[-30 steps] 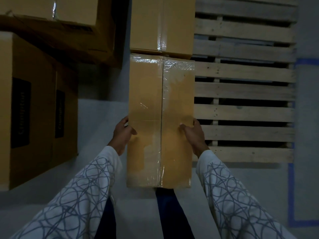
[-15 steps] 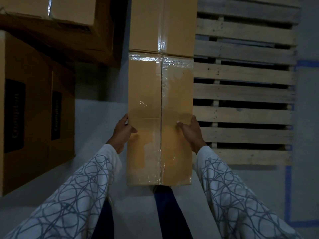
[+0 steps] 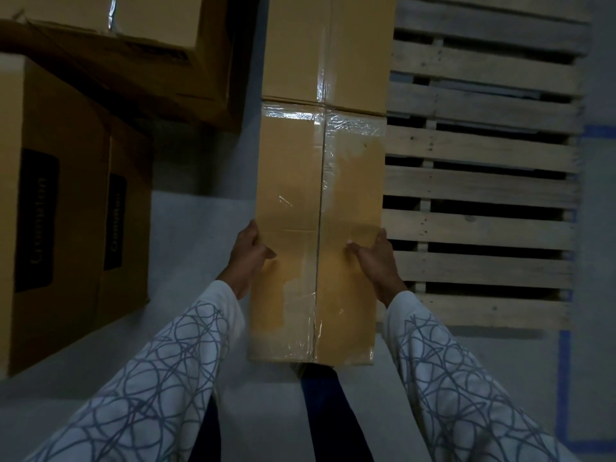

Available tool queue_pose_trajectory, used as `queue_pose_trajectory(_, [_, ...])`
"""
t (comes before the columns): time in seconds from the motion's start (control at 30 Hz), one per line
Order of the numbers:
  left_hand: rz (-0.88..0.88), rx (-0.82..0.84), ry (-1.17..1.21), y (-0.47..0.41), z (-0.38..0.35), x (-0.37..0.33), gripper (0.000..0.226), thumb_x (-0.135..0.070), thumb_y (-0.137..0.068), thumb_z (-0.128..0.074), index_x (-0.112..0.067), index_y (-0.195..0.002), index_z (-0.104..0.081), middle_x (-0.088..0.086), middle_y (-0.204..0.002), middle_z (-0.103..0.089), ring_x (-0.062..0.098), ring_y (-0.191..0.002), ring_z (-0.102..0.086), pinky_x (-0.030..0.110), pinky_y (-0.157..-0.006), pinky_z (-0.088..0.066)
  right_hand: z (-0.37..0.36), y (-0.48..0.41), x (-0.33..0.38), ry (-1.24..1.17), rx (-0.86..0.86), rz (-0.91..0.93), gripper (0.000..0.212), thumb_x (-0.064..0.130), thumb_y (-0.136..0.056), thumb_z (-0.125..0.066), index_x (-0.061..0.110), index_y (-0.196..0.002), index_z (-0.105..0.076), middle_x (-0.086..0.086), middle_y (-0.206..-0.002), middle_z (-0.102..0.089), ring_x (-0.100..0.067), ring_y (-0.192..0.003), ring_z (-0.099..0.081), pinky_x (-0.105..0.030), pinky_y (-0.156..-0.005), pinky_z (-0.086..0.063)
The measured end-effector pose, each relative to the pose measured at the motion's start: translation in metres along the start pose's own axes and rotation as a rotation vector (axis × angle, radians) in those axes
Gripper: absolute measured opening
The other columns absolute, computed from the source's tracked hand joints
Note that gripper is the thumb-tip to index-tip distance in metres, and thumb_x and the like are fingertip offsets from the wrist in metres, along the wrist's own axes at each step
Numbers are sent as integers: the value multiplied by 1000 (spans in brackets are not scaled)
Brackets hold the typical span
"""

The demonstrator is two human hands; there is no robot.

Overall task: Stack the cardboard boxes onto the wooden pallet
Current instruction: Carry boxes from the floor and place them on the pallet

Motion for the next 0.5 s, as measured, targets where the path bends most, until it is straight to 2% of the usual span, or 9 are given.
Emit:
queue_pose_trajectory(0.1, [-10, 19, -22, -6, 4, 4, 69, -15, -71, -65, -51, -129, -56, -7, -134, -62, 17, -122, -60, 47, -105, -50, -1, 19, 16, 75, -18, -8, 119, 72, -65, -72, 30, -162, -16, -4, -164, -33, -35, -147, -38, -63, -117, -35])
queue_pose_trajectory(0.13, [6, 11, -13, -6, 5, 8, 75, -14, -74, -66, -47, -139, -51, -5, -140, -58, 19, -127, -57, 47, -108, -48, -1, 26, 21, 136, -35, -3, 116, 65, -75, -73, 28, -164, -9, -3, -169, -24, -35, -152, -28, -63, -120, -27])
queue_pose_trajectory(0.2, [63, -41, -28, 1, 8, 13, 89, -11, -84, -69, -36, -159, -27, -1, -158, -40, 24, -142, -42, 48, -115, -41, -5, 42, 32, 322, -78, 37, 110, 53, -89, -70, 22, -166, 4, 0, -173, -6, -30, -158, -9, -62, -122, -15])
queue_pose_trajectory(0.27, [78, -99, -71, 12, 13, 18, 93, -11, -89, -69, -32, -162, -15, -2, -166, -24, 24, -151, -25, 49, -120, -32, -20, 61, 44, 435, -72, 110, 107, 50, -93, -66, 19, -165, 7, 0, -174, 1, -28, -159, -2, -61, -122, -13])
queue_pose_trajectory(0.37, [60, -161, -49, 51, 35, 20, 89, -13, -89, -72, -30, -161, -22, -2, -165, -26, 22, -149, -28, 46, -120, -32, -64, 113, 63, 537, 55, 233, 103, 51, -95, -64, 20, -166, 5, -1, -174, 0, -28, -159, -2, -60, -121, -18])
queue_pose_trajectory(0.5, [27, -243, 21, 119, 94, 30, 80, -10, -84, -74, -24, -154, -39, 1, -154, -44, 22, -141, -40, 42, -118, -35, -151, 203, 85, 600, 224, 408, 96, 52, -97, -61, 21, -166, -1, 4, -174, -4, -26, -158, -6, -57, -119, -20])
Point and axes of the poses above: each hand's wrist, its own y-axis away from the middle knuckle, its own z-axis out of the back of the hand, x = y × z, the point moved 6 cm from there along -y, towards the middle knuckle
